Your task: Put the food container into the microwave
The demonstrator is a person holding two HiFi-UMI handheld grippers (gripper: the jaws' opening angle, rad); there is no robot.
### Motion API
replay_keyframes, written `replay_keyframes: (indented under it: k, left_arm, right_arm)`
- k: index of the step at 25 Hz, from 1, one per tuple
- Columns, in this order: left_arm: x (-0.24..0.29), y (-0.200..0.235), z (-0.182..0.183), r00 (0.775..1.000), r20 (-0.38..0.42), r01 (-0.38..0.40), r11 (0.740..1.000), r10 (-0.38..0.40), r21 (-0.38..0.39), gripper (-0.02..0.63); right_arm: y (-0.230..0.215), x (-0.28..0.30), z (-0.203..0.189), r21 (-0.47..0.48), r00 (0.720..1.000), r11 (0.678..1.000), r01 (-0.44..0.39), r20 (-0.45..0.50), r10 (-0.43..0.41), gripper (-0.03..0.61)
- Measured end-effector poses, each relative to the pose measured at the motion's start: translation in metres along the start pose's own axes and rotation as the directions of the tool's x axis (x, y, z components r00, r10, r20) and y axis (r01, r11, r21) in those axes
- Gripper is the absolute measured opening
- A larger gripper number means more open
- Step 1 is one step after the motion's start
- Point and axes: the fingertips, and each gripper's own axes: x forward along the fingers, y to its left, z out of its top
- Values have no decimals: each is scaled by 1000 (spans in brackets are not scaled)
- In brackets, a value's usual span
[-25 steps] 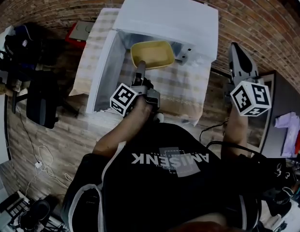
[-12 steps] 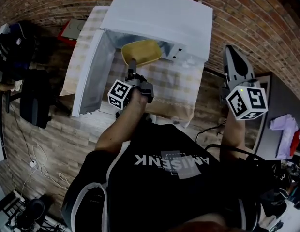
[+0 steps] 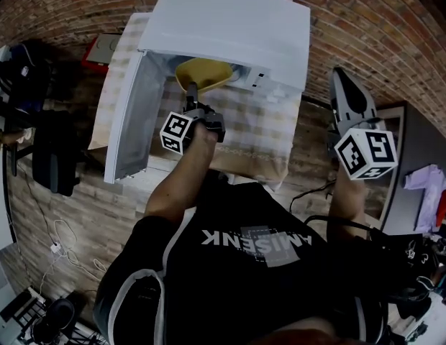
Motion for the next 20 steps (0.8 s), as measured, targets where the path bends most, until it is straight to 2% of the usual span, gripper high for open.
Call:
replay_keyframes:
  k: [4,13,17,20]
  left_arm:
    - [14,6,-1,1000,-11,-9,1000,9,28,235]
    - [41,9,-2,1000,-13,-7,999,7,35,235]
    - [54,15,-6,999,-29,-28,999,29,25,235]
    - [62,11,-9,998,-51,-27,998,30,64,235]
  right_arm:
    - [1,3,-3,-1,1000,1000,6,-8,-6,43]
    - [6,3,-6,-29,999,999,23,-33,-24,43]
    - [7,-2,-5,-32,999,999,37,-35,-38,43]
    - [7,-5,-3,-33,998,998,50,-31,-51,43]
